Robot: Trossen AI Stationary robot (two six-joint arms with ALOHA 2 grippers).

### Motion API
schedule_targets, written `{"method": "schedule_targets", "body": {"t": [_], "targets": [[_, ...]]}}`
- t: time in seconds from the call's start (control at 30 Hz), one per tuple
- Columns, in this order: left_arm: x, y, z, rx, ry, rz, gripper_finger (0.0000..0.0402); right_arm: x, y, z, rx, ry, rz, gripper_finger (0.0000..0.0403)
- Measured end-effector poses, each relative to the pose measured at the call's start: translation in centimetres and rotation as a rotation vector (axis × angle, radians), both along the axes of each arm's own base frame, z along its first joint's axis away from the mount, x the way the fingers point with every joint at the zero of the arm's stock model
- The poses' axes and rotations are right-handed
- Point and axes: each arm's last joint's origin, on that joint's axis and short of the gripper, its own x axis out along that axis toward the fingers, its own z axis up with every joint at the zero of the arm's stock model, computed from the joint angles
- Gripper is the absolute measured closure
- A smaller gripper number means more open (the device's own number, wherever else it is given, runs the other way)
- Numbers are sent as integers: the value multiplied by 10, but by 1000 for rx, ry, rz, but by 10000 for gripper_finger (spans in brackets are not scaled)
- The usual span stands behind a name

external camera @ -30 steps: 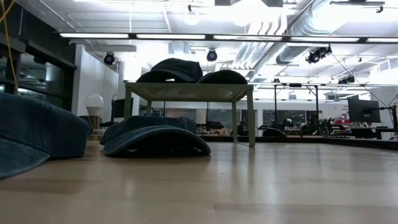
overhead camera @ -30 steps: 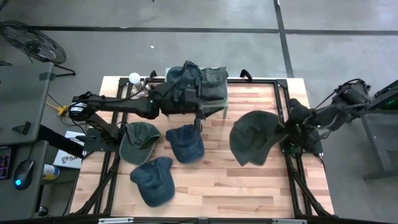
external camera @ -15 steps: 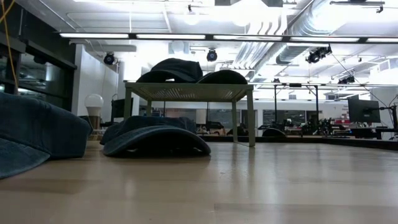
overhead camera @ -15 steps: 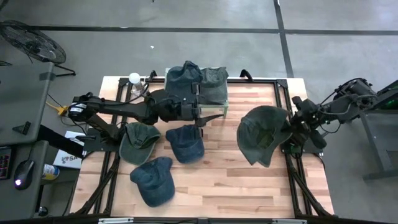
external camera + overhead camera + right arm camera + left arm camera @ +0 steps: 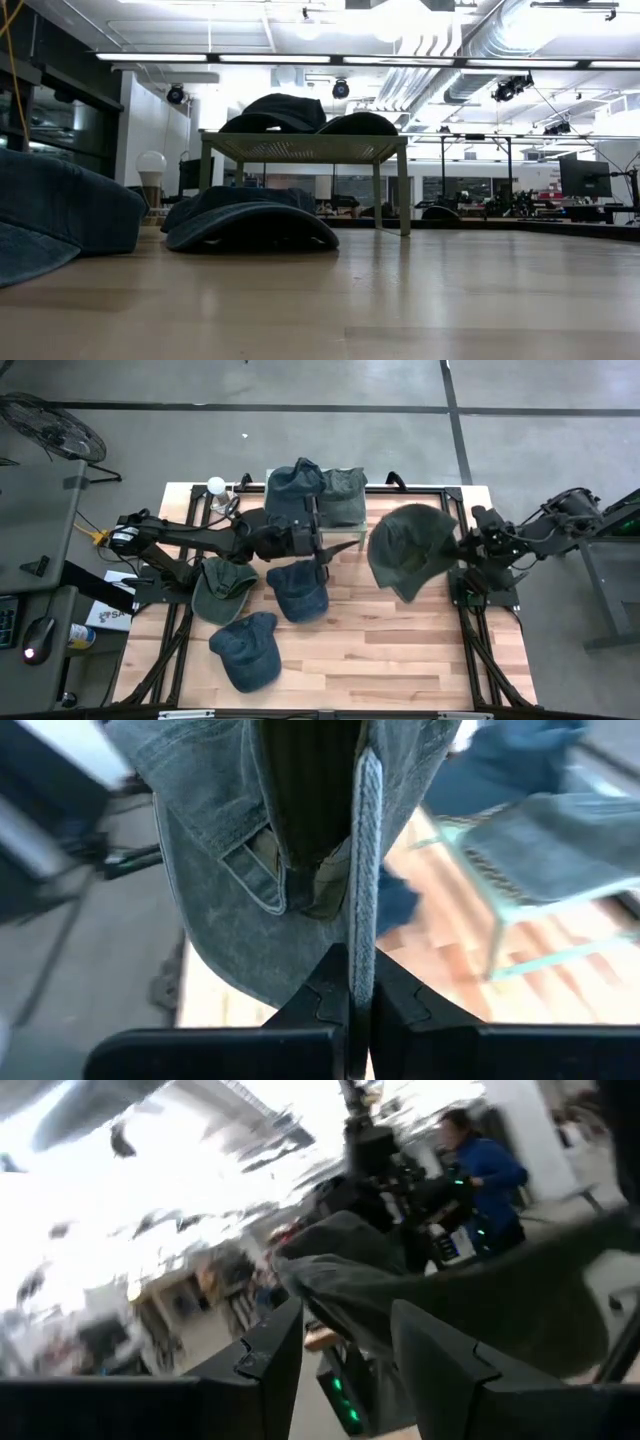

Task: Pick & Place hat
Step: Stack the right gray cap on the gray cap on the shelf

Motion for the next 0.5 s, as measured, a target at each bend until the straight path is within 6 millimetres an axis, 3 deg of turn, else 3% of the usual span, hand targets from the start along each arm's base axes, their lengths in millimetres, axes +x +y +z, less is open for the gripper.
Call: {"method": "schedule_targets", "body": {"t": [0.13,0.5], "targets": [[0,5,-1,-204,-20,46,250,8,1,-4,-73,30,-80,400],[2,8,-8,-642,-13,-46,250,43,11,-21,-281,186,-206,400]]}}
